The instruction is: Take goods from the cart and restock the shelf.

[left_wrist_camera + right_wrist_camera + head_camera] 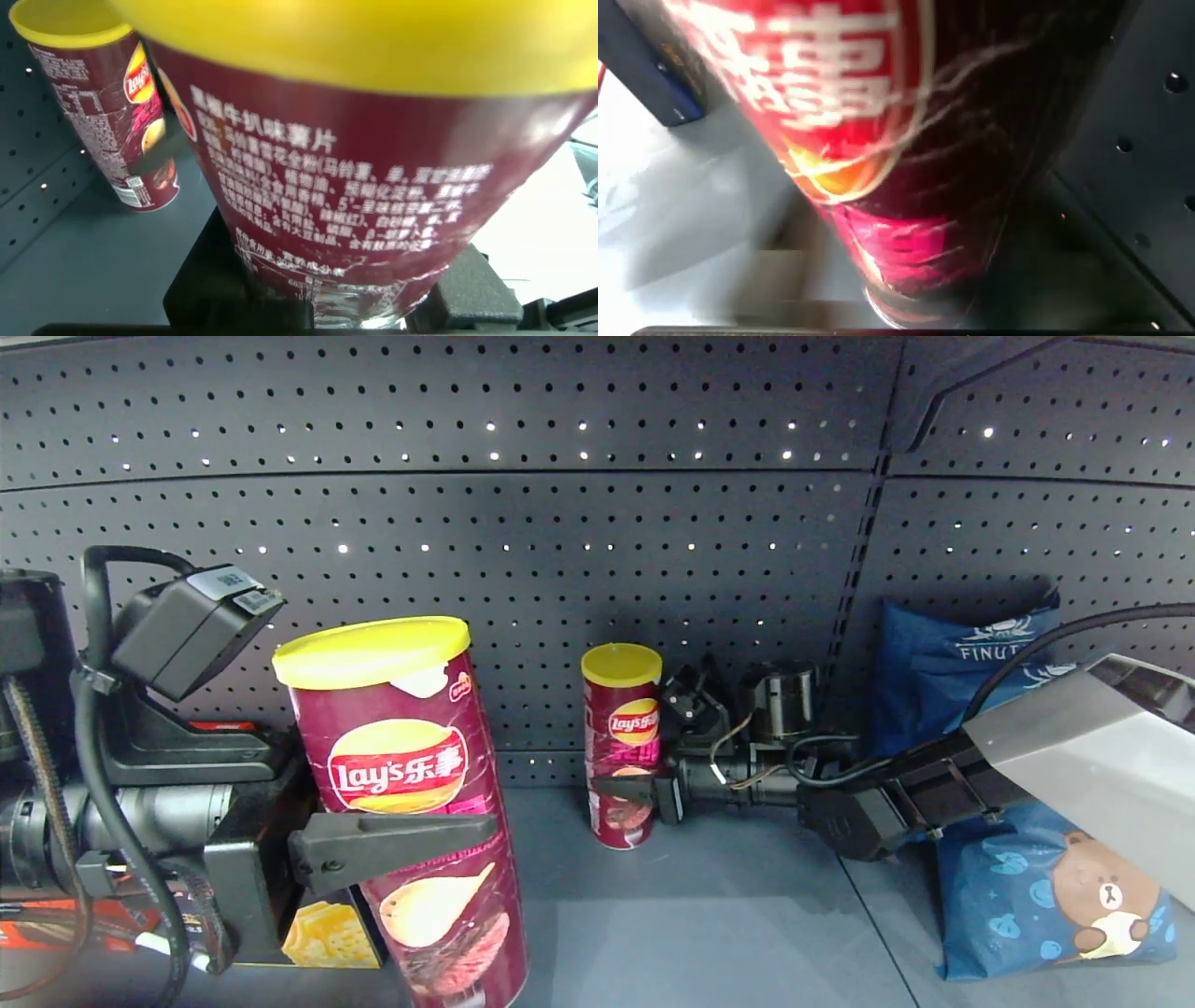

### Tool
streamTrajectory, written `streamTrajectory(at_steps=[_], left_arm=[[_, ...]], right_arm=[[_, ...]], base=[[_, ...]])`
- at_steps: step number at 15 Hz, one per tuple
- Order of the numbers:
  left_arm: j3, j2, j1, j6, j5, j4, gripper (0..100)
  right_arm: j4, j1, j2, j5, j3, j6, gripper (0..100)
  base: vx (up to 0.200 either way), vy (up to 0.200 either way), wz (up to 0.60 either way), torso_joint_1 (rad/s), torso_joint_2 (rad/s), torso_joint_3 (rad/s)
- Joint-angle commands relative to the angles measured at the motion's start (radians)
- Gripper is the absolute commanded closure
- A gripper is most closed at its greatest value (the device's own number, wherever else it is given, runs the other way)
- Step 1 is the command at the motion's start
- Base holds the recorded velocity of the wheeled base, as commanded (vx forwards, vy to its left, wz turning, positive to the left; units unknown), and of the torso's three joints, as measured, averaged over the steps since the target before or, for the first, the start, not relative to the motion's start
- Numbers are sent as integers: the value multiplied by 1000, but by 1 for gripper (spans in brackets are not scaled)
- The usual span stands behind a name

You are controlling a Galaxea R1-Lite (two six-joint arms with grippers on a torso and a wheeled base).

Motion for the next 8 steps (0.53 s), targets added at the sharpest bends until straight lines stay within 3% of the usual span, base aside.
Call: streamTrajectory(at_steps=[1, 8], left_arm=[[3, 0, 0, 1, 0, 0, 100], [9, -2, 2, 1, 0, 0, 100]], right_arm=[[0, 7, -1, -1, -2, 0, 100], [-3, 47, -66, -85, 60, 0, 100]], base=[[0, 0, 0, 0, 0, 0], [0, 0, 0, 0, 0, 0]])
